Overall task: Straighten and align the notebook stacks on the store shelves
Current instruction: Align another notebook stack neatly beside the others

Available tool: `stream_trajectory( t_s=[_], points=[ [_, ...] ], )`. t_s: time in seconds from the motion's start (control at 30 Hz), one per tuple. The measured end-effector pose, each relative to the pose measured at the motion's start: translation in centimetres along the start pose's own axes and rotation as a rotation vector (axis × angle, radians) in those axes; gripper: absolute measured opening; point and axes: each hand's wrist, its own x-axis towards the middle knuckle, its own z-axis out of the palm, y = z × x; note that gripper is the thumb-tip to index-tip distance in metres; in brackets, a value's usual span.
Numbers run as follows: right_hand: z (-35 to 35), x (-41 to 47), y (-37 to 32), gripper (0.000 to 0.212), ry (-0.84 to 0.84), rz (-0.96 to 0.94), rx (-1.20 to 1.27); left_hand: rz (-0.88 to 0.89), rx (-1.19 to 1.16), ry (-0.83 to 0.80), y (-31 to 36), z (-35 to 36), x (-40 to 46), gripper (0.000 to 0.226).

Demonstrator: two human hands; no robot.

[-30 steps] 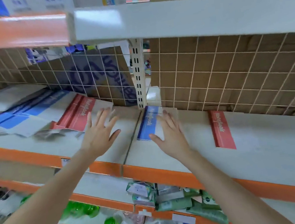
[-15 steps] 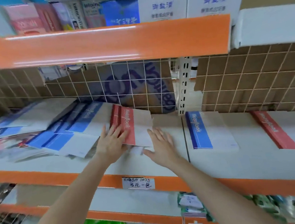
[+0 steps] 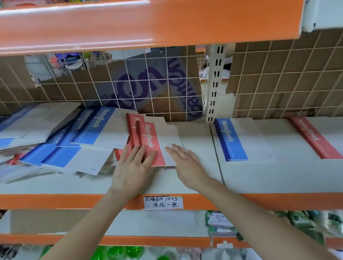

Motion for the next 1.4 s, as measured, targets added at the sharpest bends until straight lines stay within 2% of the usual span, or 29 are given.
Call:
stream_trajectory(
  t_s=[0.13, 0.27, 0.33, 0.43, 0.53, 0.73, 0.93, 1.13, 1.23, 1.3, 1.4],
  points=[
    [-1.9, -1.4, 0.4, 0.078, 0.142, -0.033, -0.072, 0.07, -0.063, 0.176, 1.1, -1.3, 0.6, 0.071],
    [-4.9, -3.4, 2.5, 0.076, 0.318, -0.04, -0.096, 0.125, -0.155, 0.263, 3.2, -2.9, 2.9, 0.085],
    [-6.4, -4.8, 4.3, 0.075, 0.411, -0.025, -0.115, 0.159, -0.189, 0.313, 5.1, -3.6, 4.7, 0.081],
    [-8.8, -7.4, 8.1, 0.072, 0.452, 0.026, -0.173, 0.218, -0.226, 0.372, 9.0, -4.6, 7.7, 0.056],
    [-11.0, -10.7, 13.3, 0.068, 0.457, 0.107, -0.233, 0.236, -0.3, 0.394, 14.5, -5.4, 11.1, 0.059],
    [-14.5, -18.0, 26.0, 0.077, 0.379, 0.254, -0.28, 0.282, -0.523, 0.351, 28.5, -6.3, 17.4, 0.068],
    [-15.8, -22.4, 36.0, 0.071, 0.221, 0.311, -0.243, 0.276, -0.493, 0.249, 38.2, -6.5, 21.8, 0.077],
    [-16.4, -23.0, 40.7, 0.06, -0.041, 0.284, -0.091, 0.229, -0.446, 0.093, 41.4, -5.5, 22.6, 0.063],
    [-17.0, -22.9, 41.6, 0.063, -0.149, 0.264, -0.016, 0.166, -0.648, -0.057, 41.5, -4.6, 22.2, 0.05],
    [-17.3, -23.2, 41.9, 0.067, -0.176, 0.242, 0.068, 0.133, -0.751, -0.12, 41.5, -4.1, 21.9, 0.052],
    [-17.4, -23.7, 42.0, 0.07, -0.129, 0.205, 0.207, 0.087, -0.78, -0.084, 41.7, -4.3, 21.8, 0.052]
  ],
)
